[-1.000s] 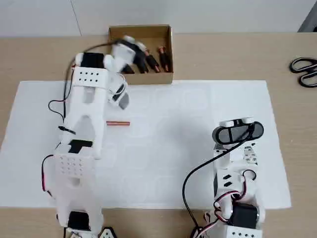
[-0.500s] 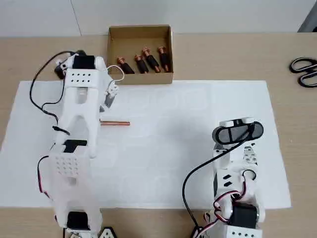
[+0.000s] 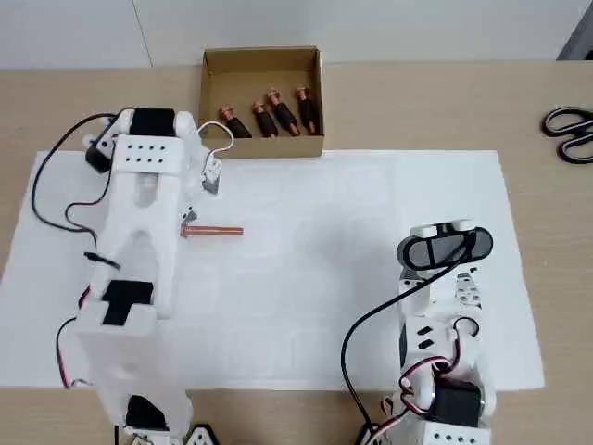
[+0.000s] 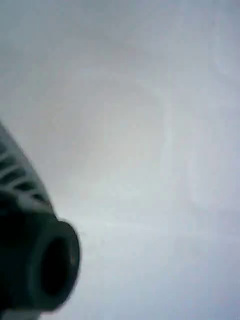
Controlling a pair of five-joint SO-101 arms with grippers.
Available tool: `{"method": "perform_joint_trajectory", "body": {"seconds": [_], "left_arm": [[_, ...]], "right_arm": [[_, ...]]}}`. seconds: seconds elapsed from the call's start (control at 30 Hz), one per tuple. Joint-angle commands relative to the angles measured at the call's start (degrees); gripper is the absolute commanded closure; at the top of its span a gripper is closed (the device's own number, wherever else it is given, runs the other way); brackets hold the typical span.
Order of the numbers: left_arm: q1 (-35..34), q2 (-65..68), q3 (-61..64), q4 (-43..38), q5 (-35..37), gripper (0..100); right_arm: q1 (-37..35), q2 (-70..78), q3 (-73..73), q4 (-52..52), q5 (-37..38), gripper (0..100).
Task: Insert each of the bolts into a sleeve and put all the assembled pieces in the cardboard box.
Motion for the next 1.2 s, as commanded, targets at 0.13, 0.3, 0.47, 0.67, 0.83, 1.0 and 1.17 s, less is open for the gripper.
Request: {"method": "perform_joint_trajectory", "body": {"seconds": [0.13,0.3,0.47,0.67,0.83,1.0,1.17], "left_arm": [[0.18,0.62,1.19,0.97,7.38,71],[0.18,5.36,1.19,0.97,13.89,71],[0.18,7.47,1.19,0.97,18.20,71],[-0.44,9.76,1.27,-0.18,21.01,71],[-2.64,13.27,1.10,-0.26,20.84,71],[-3.87,16.70,1.10,-3.08,20.92,75],[-4.04,17.14,1.01,-3.08,20.92,97]], "right_arm": [[0.31,-0.92,-0.35,-1.45,-0.44,99.4],[0.31,-0.92,-0.35,-1.45,-0.44,99.4],[0.31,-0.92,-0.35,-1.36,-0.44,99.4],[0.31,-0.92,-0.35,-1.27,-0.44,99.4],[0.31,-0.92,-0.35,-1.36,-0.44,99.4],[0.31,-0.92,-0.35,-1.36,-0.44,99.4],[0.31,-0.92,-0.35,-1.36,-0.44,99.4]]}}
